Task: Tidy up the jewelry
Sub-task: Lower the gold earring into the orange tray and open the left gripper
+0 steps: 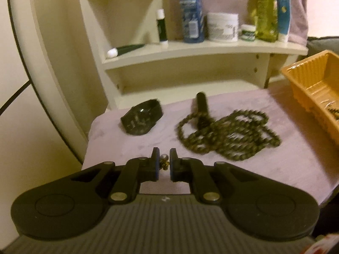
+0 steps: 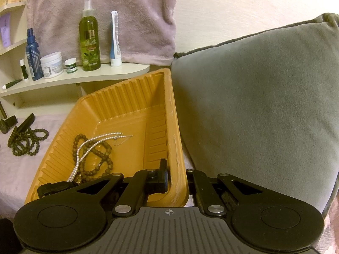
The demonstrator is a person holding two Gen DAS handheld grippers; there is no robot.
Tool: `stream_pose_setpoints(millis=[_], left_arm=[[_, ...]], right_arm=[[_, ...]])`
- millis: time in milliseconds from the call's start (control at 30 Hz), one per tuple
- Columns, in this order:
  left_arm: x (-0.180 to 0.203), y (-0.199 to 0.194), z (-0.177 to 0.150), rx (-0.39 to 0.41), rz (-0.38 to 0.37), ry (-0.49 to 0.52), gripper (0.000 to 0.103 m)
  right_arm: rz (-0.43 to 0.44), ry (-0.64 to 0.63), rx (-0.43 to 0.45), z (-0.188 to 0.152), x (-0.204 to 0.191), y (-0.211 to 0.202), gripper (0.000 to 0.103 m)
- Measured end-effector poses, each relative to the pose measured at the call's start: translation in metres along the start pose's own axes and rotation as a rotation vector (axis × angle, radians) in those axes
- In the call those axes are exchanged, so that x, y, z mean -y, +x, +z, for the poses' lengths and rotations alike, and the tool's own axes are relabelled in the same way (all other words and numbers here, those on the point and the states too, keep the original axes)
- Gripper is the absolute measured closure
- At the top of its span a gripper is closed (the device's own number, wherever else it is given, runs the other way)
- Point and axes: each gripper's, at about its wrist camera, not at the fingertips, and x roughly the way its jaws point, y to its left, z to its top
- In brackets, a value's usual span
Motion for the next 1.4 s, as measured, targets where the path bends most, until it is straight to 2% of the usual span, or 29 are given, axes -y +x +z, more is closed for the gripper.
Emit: stream_pose_setpoints(millis=[267, 433, 600, 800, 1000, 1167, 1400], left_arm=[[0.022, -0.011, 0.019, 0.036, -0.054, 0.019, 0.095], [0.044, -0.02, 0.031, 0.054, -0.118, 0.035, 0.095], [0.079, -0.033, 0.043, 0.073, -0.223, 0.051, 0.095], [0.135, -0.049, 0.054, 0.099, -0.358, 0.122, 0.095], [0.182, -0.053, 0.054, 0.104, -0.454, 0.188, 0.095], [0.205, -0.052, 0.054, 0.109, -0.49, 0.221, 0.095], [0.217, -0.046, 0.055, 0.095, -0.505, 0.251, 0.093]], right_arm=[[0.006, 0.003, 0.006, 0.001, -0.001, -0.003, 0.099], [0.009, 0.008, 0.011, 0.0, -0.001, -0.005, 0.099], [0.014, 0.011, 0.013, 0.0, 0.0, -0.006, 0.099], [0.018, 0.018, 0.013, -0.001, 0.001, -0.008, 0.099], [0.024, 0.023, 0.013, -0.001, 0.001, -0.008, 0.099], [0.028, 0.03, 0.012, -0.001, 0.003, -0.007, 0.099], [0.03, 0.034, 0.011, -0.001, 0.004, -0.006, 0.099]])
